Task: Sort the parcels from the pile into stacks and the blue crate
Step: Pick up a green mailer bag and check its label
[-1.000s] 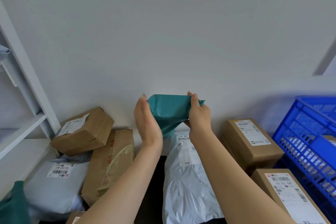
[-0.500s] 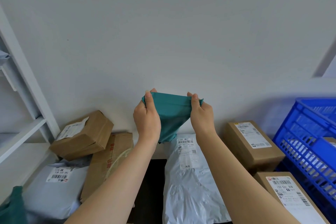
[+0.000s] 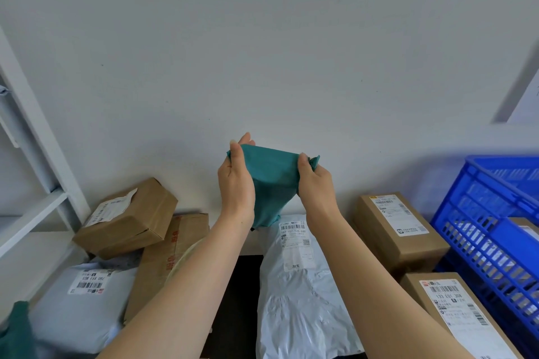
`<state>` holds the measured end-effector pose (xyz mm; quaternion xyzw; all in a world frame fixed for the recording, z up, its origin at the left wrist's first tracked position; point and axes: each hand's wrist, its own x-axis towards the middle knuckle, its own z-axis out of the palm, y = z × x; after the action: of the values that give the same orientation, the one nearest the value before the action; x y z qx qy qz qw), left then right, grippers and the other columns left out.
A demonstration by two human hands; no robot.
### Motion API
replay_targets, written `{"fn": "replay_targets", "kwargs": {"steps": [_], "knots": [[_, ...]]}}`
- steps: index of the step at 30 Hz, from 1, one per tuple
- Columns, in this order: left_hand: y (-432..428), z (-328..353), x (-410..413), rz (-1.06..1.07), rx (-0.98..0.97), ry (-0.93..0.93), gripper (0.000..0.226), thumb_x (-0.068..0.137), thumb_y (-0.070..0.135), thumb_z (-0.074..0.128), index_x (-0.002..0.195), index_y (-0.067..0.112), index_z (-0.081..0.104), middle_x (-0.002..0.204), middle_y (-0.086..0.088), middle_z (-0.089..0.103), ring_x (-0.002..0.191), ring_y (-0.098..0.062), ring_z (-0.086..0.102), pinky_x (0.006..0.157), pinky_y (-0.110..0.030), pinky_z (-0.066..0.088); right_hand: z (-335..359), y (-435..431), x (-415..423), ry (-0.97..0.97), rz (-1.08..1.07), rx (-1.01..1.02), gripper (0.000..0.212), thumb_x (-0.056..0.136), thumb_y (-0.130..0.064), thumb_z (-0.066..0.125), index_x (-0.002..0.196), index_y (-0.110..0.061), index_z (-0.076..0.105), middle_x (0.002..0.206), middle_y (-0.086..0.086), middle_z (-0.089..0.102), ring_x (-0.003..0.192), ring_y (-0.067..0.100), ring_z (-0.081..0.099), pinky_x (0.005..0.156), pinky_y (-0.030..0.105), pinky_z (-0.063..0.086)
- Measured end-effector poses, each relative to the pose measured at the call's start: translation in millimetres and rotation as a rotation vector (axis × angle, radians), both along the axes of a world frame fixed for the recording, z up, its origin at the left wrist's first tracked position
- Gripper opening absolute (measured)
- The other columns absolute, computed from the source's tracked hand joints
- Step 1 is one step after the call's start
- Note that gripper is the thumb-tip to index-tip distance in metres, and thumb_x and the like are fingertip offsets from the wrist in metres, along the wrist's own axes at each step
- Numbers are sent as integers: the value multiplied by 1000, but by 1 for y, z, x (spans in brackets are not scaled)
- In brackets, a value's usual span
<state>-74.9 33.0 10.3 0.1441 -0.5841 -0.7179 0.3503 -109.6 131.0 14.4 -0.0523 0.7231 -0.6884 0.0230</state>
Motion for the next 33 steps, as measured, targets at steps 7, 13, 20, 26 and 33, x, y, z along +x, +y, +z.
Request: {"fn": "replay_targets", "kwargs": {"steps": [7,13,20,26,33], "knots": [[-4,-1,2,-26,51,-19,44,104,41,29,122,23,65,122,15,62,124,-9,51,114,-35,33,0,7,2,-9,-29,41,50,103,-35,37,97,11,54,83,11,53,83,30,56,87,59,50],[-1,4,5,-135,7,-14,45,103,46,24,120,32,63,130,12,58,125,-10,49,113,-37,33,1,14,-3,-62,-68,-88,37,103,-33,38,83,-8,56,92,14,58,92,30,61,79,44,58],[-3,-4,3,-92,-35,-32,55,99,53,19,141,29,44,139,11,49,127,-2,41,104,-19,24,0,35,-13,-230,-122,-307,25,104,-33,39,105,-12,51,101,7,59,99,27,61,61,30,53],[-10,-26,1,31,-32,-129,54,102,48,25,150,25,29,155,7,30,143,-11,25,119,-35,18,0,51,-15,-351,-109,-464,24,102,-32,45,104,-10,51,92,8,62,79,22,63,69,38,54],[-33,-59,-8,154,-113,-240,53,99,45,42,148,32,29,155,5,28,142,-19,27,116,-48,26,-12,65,-19,-456,-128,-619,20,102,-30,46,91,-14,53,90,8,64,77,23,63,66,40,52]]}}
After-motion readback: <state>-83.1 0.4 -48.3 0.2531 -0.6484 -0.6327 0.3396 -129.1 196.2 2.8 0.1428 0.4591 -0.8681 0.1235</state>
